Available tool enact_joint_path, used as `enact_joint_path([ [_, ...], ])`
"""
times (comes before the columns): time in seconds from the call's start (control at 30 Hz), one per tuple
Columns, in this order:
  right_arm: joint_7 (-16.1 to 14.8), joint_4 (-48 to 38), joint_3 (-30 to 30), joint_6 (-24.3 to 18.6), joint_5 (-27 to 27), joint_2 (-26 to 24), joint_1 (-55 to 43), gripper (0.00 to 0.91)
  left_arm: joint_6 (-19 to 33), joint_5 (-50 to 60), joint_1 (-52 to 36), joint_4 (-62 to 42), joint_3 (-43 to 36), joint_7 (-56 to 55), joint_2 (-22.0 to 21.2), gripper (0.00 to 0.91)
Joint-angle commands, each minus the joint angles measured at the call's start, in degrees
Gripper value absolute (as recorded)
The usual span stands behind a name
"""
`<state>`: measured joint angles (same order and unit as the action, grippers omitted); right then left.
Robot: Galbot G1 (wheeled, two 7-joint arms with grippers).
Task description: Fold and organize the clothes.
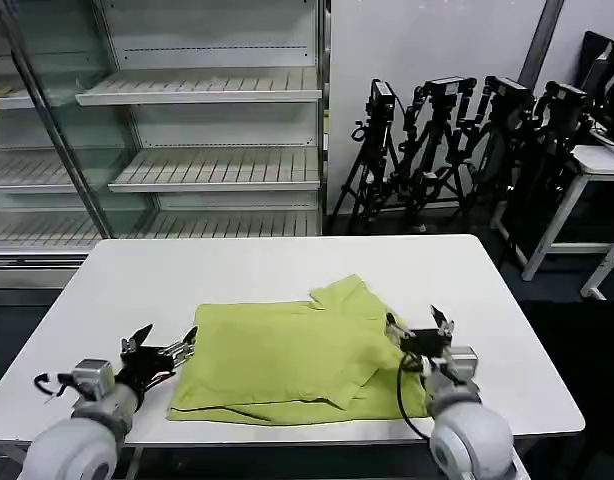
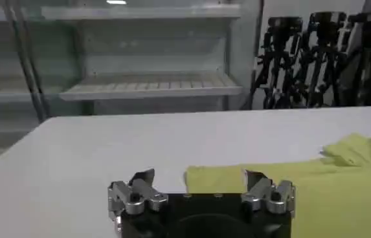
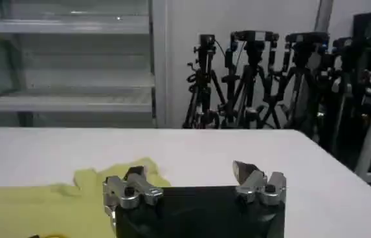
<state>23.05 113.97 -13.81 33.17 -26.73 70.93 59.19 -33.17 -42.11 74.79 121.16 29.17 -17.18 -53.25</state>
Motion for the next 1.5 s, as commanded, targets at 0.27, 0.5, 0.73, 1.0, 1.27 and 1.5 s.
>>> enact_joint_path([
  [0.27, 4.1, -26.1, 10.2, 0.1, -9.7, 3.5, -20.3, 0.907, 0.0, -4.4, -24.6, -23.9, -18.6, -2.1, 1.2, 0.907],
  [0.5, 3.7, -32.3, 11.3, 0.1, -10.1, 5.2, -23.4, 0.907, 0.0, -4.3, -30.3, -30.5, -21.8, -2.6, -0.2, 0.907],
  [0.73, 2.9, -38.0, 10.7, 0.1, -10.1, 8.1, -26.1, 0.907, 0.0, -4.2, -33.3, -33.9, -23.0, -3.0, -1.6, 0.907],
  [1.0, 2.6, -39.0, 11.9, 0.1, -11.7, 9.0, -26.7, 0.584, 0.1, -4.1, -31.9, -33.8, -23.0, -3.1, -1.6, 0.050],
  [1.27, 2.8, -37.6, 12.7, 0.1, -12.5, 8.3, -26.1, 0.000, 0.0, -5.0, -28.3, -30.9, -22.1, -2.9, -1.1, 0.050],
  [1.5, 3.1, -36.6, 12.9, 0.1, -12.3, 8.2, -25.0, 0.000, 0.0, -6.1, -25.0, -26.8, -20.6, -2.9, -0.4, 0.050],
])
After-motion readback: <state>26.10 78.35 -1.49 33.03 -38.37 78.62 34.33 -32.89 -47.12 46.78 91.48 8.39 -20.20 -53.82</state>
